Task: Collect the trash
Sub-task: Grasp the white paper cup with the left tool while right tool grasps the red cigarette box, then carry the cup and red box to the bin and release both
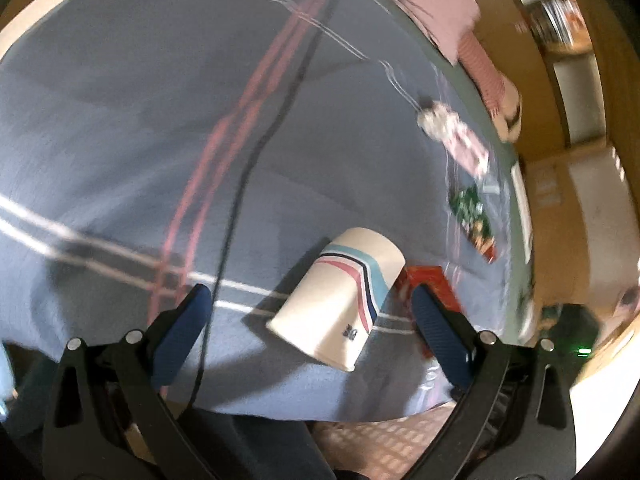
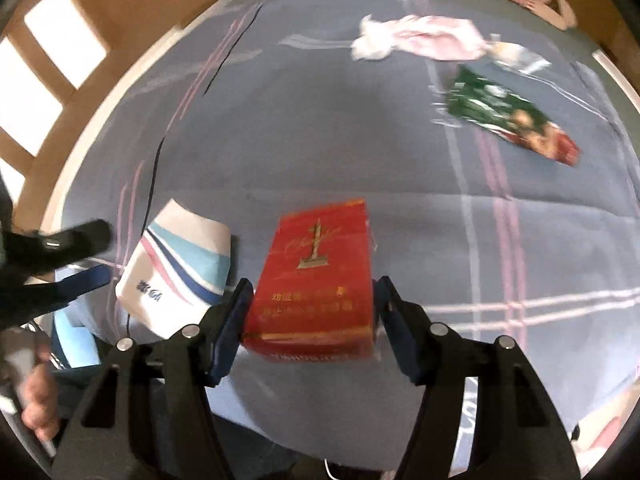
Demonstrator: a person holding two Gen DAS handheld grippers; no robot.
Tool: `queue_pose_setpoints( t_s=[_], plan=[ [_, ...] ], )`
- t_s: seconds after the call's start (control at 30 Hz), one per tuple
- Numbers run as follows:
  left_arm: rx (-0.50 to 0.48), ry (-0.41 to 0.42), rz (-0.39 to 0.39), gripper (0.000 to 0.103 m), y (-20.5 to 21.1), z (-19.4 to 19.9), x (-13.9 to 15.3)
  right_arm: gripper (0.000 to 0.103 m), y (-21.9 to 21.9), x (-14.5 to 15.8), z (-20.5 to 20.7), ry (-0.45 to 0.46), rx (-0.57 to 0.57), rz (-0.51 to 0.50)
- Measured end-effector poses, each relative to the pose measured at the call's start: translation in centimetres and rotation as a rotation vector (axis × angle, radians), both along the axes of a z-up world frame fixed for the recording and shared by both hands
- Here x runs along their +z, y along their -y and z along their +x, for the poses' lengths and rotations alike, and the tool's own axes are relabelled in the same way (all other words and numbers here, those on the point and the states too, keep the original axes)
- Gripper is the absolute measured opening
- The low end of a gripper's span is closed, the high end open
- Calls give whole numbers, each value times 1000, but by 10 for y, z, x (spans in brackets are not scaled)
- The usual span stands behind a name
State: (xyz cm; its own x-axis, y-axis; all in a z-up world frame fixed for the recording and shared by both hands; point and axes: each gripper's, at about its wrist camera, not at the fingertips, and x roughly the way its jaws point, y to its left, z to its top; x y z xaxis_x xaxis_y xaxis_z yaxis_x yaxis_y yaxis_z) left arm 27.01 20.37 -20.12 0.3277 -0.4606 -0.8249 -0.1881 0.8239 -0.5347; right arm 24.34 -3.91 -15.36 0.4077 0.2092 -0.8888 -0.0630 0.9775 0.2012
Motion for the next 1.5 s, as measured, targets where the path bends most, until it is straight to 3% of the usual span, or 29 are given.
queue_pose_setpoints(
  t_s=[0.23, 0.37, 0.43, 0.57, 0.73, 0.77, 0.83, 1.0, 1.13, 1.5],
  plan=[
    [-224, -94, -17, 95, 50, 13, -25, 60, 24, 0, -49, 10, -113, -43],
    [-206, -102, -48, 88, 47, 14, -28, 60, 36, -14, -52, -70, -131, -57],
    [-201, -106, -45, 79, 43, 12, -30, 61, 33, -17, -47, -70, -123, -57],
    [-193, -106, -61, 76, 41, 12, -30, 76, 20, -23, -34, -105, -97, -122],
    [-201, -97, -48, 77, 45, 13, -27, 76, 3, -38, -26, -131, -47, -162],
    [-204, -93, -49, 75, 45, 12, -26, 72, -2, -37, -27, -114, -30, -177],
    [-223, -92, -64, 47, 48, 13, -26, 57, -10, -33, -32, -101, -4, -176],
    [-225, -105, -125, 38, 50, 15, -33, 56, -20, -30, -31, -92, 13, -169],
    [-188, -55, -139, 30, 42, 13, -24, 56, -11, -24, -32, -68, -28, -79],
    [-154, 166, -154, 30, 28, 3, 17, 56, 20, 30, -53, 115, -94, 46]
  ],
)
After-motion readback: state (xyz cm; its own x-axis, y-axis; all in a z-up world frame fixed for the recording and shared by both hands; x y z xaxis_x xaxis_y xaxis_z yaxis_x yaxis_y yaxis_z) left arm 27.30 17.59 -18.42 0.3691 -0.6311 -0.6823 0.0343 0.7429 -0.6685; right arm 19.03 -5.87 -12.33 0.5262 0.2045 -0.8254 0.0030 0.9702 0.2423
